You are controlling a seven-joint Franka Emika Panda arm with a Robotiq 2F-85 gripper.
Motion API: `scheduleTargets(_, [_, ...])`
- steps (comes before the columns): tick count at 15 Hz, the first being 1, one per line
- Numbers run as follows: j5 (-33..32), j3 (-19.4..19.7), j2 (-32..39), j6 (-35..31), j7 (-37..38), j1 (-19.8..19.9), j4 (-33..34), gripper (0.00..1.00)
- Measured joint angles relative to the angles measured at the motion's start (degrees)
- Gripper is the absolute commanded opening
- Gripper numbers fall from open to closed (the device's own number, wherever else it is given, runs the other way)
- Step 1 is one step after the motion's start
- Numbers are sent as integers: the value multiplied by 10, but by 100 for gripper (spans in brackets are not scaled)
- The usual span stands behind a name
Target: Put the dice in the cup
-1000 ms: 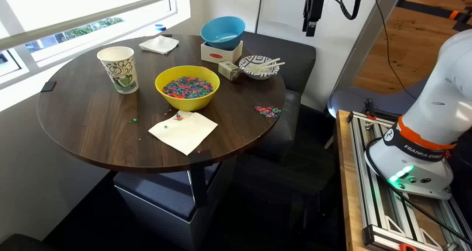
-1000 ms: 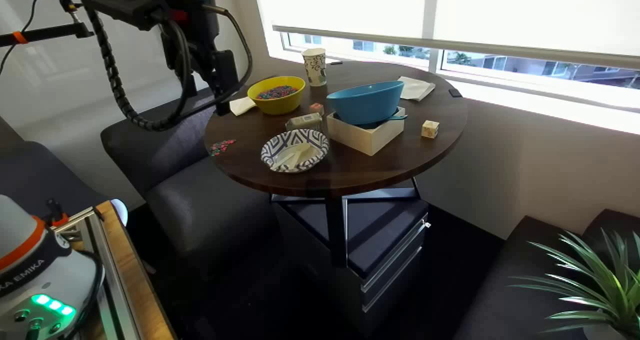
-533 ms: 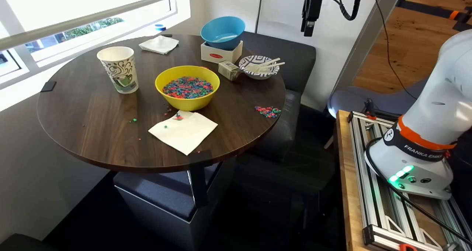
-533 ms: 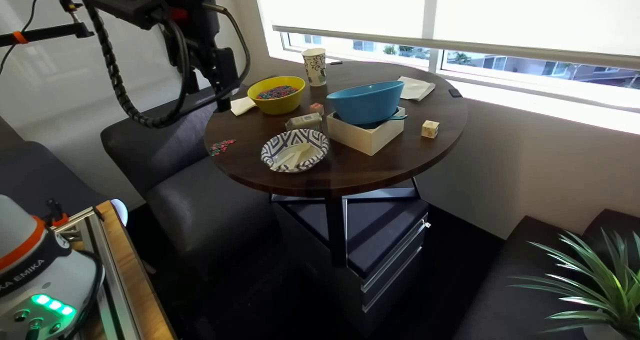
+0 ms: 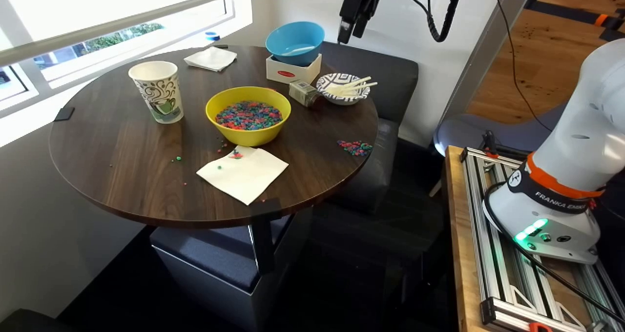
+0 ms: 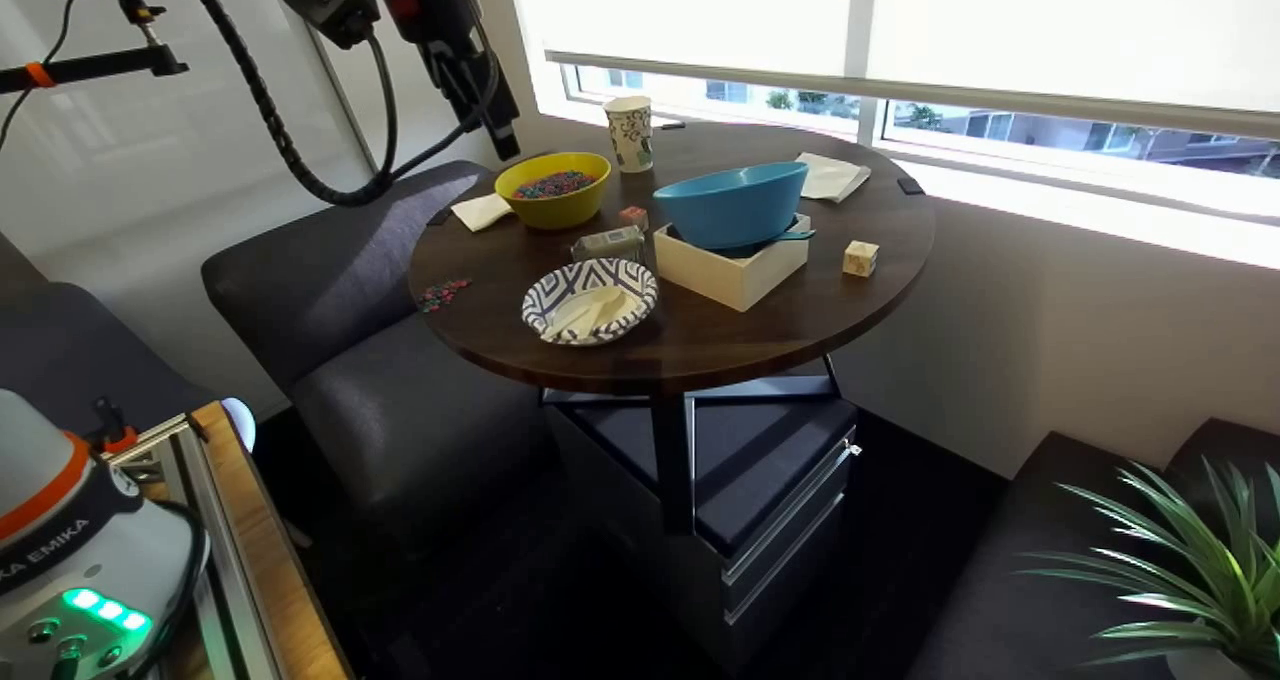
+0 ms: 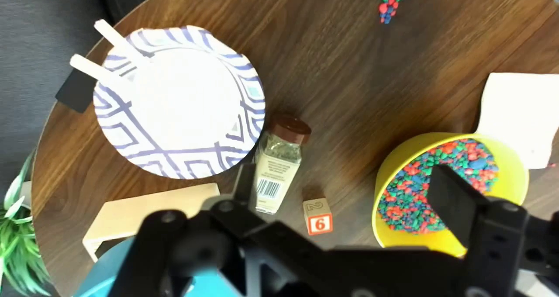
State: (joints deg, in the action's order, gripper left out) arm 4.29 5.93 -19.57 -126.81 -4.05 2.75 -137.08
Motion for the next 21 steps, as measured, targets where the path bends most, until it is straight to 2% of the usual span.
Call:
scheduleTargets(3, [-36, -20, 33, -3, 47, 6, 21, 100])
scheduleTargets(11, [-42, -21, 43, -3, 44, 11, 34, 100])
scheduleTargets(14, [-40, -24, 80, -3, -3, -1, 72, 100])
scheduleTargets(17, [10, -22, 151, 10, -83, -11, 141, 100])
scheduleTargets(21, [16, -20, 188, 14, -100, -12, 175, 100])
